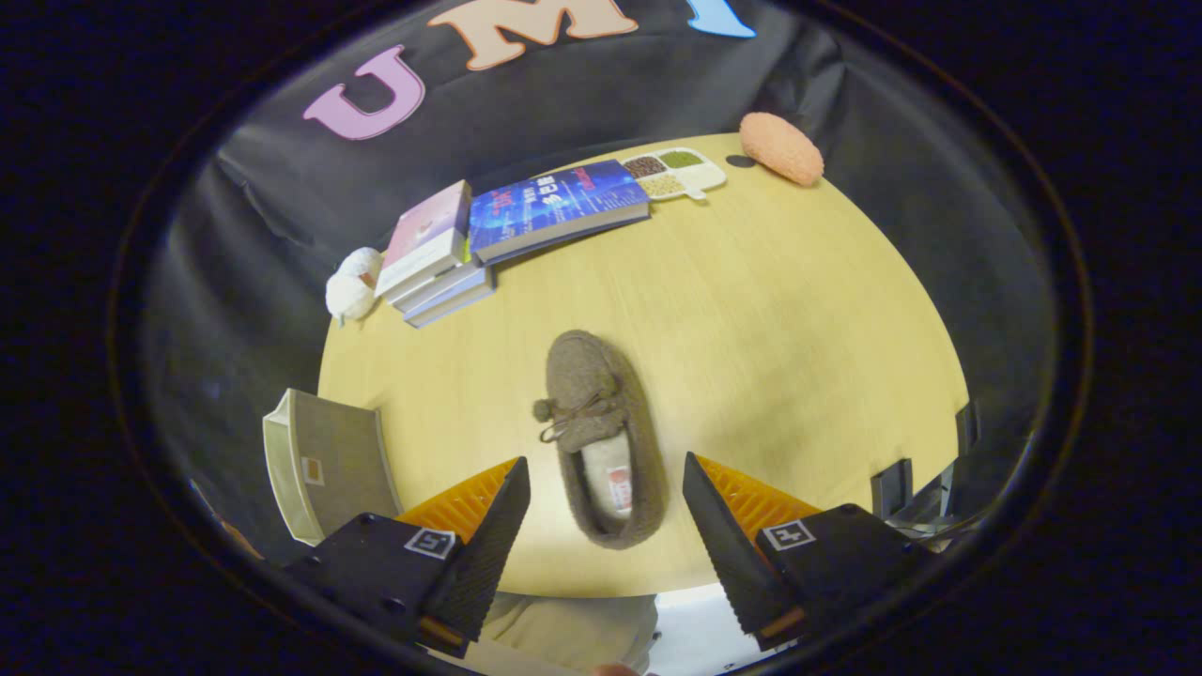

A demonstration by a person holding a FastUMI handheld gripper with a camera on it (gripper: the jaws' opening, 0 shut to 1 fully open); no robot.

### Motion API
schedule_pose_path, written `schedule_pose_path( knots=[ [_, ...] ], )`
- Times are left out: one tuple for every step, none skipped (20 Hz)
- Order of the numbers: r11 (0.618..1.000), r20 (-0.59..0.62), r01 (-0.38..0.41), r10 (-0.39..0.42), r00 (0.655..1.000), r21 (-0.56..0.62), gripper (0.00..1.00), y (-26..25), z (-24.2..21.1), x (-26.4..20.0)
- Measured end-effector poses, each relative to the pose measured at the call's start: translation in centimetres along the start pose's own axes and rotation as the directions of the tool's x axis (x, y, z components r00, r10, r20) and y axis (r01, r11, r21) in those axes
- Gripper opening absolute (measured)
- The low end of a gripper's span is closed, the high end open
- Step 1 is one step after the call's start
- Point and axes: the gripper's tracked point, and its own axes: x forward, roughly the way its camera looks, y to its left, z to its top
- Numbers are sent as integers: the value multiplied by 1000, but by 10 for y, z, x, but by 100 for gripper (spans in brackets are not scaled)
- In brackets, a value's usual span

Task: Open the storage box then place both shoes into the box .Put the left shoe in first, then the right shoe, with the right side of both shoes facing outward in a uniform manner.

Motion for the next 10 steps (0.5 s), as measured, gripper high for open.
schedule_pose_path(
  knots=[
    [1000, -11, 3, -3, 1000, 6, 100, -10, -2, 7],
    [1000, -25, 5, -5, 1000, 9, 100, -18, -5, 14],
    [1000, -40, 12, -12, 999, 13, 100, -27, -8, 21],
    [1000, -53, 22, -21, 998, 19, 100, -35, -9, 29],
    [999, -64, 33, -31, 997, 26, 100, -43, -11, 37],
    [999, -76, 38, -35, 996, 32, 100, -49, -13, 45],
    [998, -91, 42, -39, 995, 38, 100, -52, -16, 52],
    [998, -100, 46, -42, 994, 42, 100, -55, -17, 58],
    [998, -110, 43, -37, 993, 51, 100, -56, -19, 62],
    [998, -113, 18, -11, 994, 62, 100, -50, -19, 64]
  ],
)
